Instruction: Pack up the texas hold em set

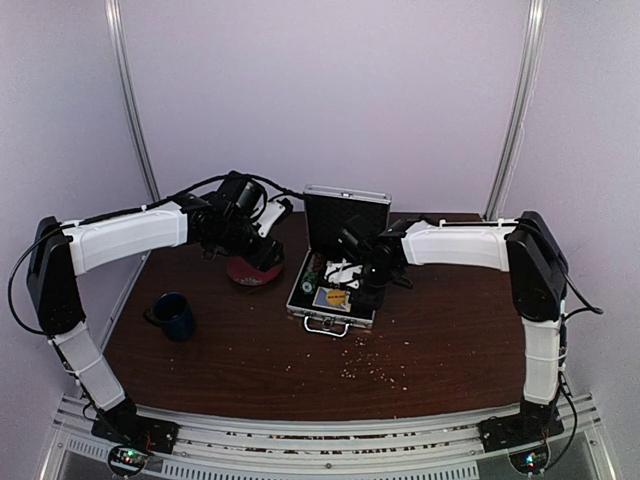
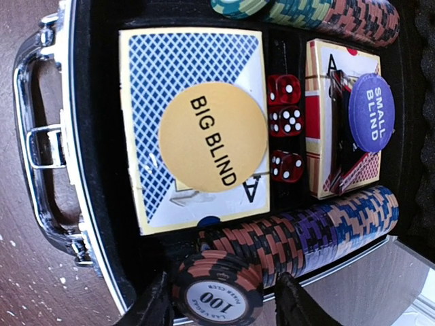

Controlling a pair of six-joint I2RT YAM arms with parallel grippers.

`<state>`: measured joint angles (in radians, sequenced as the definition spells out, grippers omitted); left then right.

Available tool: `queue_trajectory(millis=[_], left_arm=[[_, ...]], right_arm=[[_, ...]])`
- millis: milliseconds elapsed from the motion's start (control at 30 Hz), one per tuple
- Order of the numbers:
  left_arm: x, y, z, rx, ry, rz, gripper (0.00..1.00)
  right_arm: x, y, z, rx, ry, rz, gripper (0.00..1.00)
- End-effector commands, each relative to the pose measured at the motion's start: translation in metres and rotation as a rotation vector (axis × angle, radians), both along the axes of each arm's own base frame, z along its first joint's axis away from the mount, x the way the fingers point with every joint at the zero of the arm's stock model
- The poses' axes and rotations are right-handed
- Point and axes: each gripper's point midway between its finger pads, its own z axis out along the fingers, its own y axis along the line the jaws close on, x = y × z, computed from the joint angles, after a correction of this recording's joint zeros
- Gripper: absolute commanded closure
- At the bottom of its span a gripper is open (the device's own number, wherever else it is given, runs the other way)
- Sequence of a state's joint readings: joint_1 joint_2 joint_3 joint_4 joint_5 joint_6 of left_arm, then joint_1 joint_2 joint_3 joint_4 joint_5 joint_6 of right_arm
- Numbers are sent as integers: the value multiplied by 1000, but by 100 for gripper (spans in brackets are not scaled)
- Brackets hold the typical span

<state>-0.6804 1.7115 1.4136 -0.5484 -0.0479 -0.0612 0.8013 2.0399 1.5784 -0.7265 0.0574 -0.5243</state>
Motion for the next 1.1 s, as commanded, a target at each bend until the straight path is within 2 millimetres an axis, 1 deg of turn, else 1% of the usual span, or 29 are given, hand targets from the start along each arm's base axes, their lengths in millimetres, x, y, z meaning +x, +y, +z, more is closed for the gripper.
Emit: queue_trajectory(millis=[0, 67, 167, 267, 467, 600, 700, 800, 933, 1000, 1067], left_arm=[[4, -1, 7, -21, -10, 3, 47], [4, -1, 6, -21, -8, 3, 47], [4, -1, 6, -21, -8, 2, 47], [4, -1, 6, -22, -9, 2, 47], [3, -1, 5, -20, -4, -1, 47], [3, -2, 5, -21, -1, -2, 47], [3, -1, 5, -21, -3, 0, 47], [3, -1, 5, -21, -3, 1, 47], [4, 0, 6, -18, -6, 5, 47], [5, 1, 6, -14, -11, 14, 47], [7, 3, 6, -8, -16, 28, 47]], right_arm=[[-6, 2, 15, 2, -29, 11, 46], [-8, 3, 16, 1, -33, 16, 46], [-5, 3, 17, -7, -52, 7, 46], [1, -1, 14, -30, -74, -10, 46], [6, -3, 11, -51, -94, -27, 46], [12, -10, 4, -82, -103, -49, 45], [17, -12, 5, -74, -103, -67, 45], [16, -10, 6, -64, -94, -62, 45], [11, -7, 13, -38, -76, -53, 45], [2, -3, 22, 6, -40, -29, 45], [-7, 0, 37, 59, -14, -11, 44]])
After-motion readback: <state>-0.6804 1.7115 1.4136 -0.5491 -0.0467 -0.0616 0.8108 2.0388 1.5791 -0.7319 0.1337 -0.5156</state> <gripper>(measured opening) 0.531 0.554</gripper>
